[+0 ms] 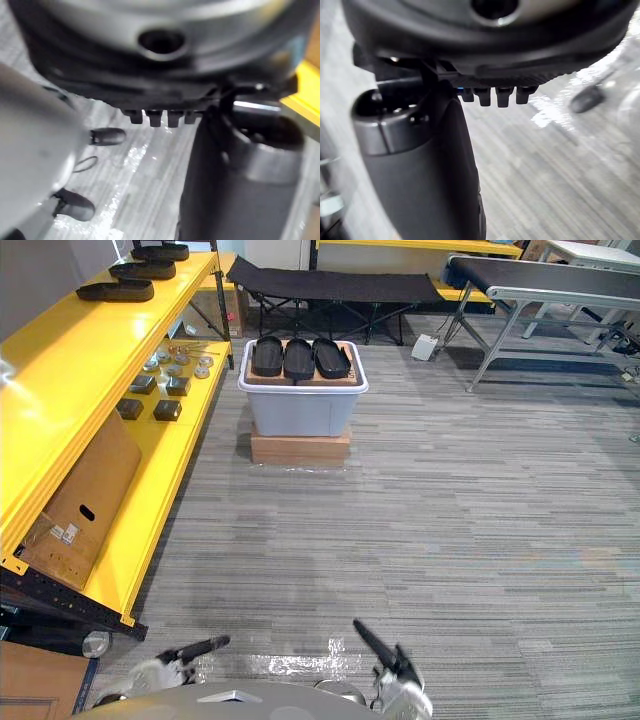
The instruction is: Walk over and take three plastic housings, then place them on the shelf
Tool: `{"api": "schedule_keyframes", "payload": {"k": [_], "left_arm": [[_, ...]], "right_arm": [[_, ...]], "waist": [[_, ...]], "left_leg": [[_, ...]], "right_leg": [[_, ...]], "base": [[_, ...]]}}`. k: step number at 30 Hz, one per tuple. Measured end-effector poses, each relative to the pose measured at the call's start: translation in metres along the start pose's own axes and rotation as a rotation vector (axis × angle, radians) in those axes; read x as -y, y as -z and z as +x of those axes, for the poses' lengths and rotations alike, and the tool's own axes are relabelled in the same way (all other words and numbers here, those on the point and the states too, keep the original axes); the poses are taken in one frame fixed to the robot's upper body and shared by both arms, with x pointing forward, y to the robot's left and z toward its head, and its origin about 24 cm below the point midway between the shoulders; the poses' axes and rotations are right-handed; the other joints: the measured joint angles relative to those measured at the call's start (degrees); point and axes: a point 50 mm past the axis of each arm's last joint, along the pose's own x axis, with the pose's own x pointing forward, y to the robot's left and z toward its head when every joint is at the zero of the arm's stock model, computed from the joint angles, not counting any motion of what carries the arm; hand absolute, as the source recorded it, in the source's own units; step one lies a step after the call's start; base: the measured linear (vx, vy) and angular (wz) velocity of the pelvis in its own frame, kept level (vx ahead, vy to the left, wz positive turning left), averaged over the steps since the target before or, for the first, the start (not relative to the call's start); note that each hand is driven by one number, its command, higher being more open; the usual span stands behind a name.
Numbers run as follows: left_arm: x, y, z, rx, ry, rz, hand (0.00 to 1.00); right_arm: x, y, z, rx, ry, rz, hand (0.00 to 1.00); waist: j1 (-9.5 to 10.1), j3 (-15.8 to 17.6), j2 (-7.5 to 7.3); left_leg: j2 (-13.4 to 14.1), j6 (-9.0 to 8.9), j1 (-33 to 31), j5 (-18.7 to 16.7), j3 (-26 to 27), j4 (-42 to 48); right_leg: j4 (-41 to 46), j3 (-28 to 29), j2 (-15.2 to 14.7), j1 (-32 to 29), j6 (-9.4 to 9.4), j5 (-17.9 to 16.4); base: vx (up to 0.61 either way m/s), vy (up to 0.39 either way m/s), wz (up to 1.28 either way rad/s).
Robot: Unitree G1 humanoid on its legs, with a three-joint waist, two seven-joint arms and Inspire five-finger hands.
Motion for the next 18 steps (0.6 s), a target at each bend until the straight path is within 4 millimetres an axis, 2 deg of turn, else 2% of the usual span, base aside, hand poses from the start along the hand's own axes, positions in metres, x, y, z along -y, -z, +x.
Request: {"api": "schedule_keyframes", "payload": {"k": [1, 4, 6, 8, 11, 14, 18], "left_arm": [[0.01, -0.017, -0.002, 0.062, 0.029, 0.032, 1.0], [0.019, -0.039, -0.004, 0.132, 0.059, 0.063, 1.0], [0.025, -0.046, -0.004, 0.145, 0.076, 0.078, 1.0], [0.028, -0.045, -0.004, 0.141, 0.093, 0.07, 1.0], [0.027, -0.041, -0.004, 0.127, 0.092, 0.073, 1.0], [0.029, -0.04, -0.004, 0.126, 0.093, 0.07, 1.0], [0.025, -0.034, -0.004, 0.114, 0.075, 0.05, 1.0]], "right_arm": [[-0.004, -0.027, 0.003, 0.099, -0.021, -0.051, 1.0], [-0.008, -0.062, 0.006, 0.217, -0.042, -0.124, 1.0], [-0.007, -0.071, 0.007, 0.243, -0.043, -0.145, 1.0], [-0.008, -0.072, 0.007, 0.242, -0.047, -0.17, 1.0], [-0.011, -0.063, 0.008, 0.202, -0.062, -0.184, 1.0], [-0.008, -0.055, 0.007, 0.172, -0.056, -0.188, 1.0], [-0.006, -0.042, 0.007, 0.115, -0.054, -0.095, 1.0]], "waist": [[-0.45, 0.04, 0.04], [-1.23, 0.11, 0.21], [-1.29, 0.35, 0.57], [-1.73, 0.61, 1.01], [-2.91, 0.73, 1.2], [-2.98, 0.73, 1.19], [-3.19, 0.74, 1.17]], "left_leg": [[-0.08, 0.04, -0.38, 0.03, -0.29, 0.0], [-0.06, 0.05, -0.49, 0.04, -0.49, 0.13], [0.0, 0.04, -0.52, 0.07, -0.53, 0.19], [0.02, -0.08, -0.58, 0.14, -0.55, 0.2], [0.07, -0.34, -0.63, 0.3, -0.9, 0.22], [0.09, -0.43, -0.62, 0.36, -1.02, 0.23], [0.09, -0.46, -0.6, 0.39, -1.24, 0.21]], "right_leg": [[-0.21, -0.31, -0.04, -0.14, 0.03, 0.02], [-0.71, -0.61, 0.05, 0.02, 0.04, 0.04], [-0.82, -0.76, 0.14, 0.12, 0.04, 0.03], [-0.83, -0.93, 0.16, 0.36, 0.04, 0.03], [-0.82, -1.48, 0.15, 0.52, 0.04, 0.03], [-0.64, -1.54, 0.12, 0.5, 0.04, 0.03], [0.2, -1.55, -0.01, 0.15, 0.06, 0.02]], "base": [[0.0, -0.005, 0.07], [0.0, -0.012, 0.04], [0.02, -0.035, 0.02], [0.02, -0.036, 0.03], [0.0, -0.032, 0.05], [-0.03, -0.013, 0.01], [-0.07, -0.008, 0.01]]}}
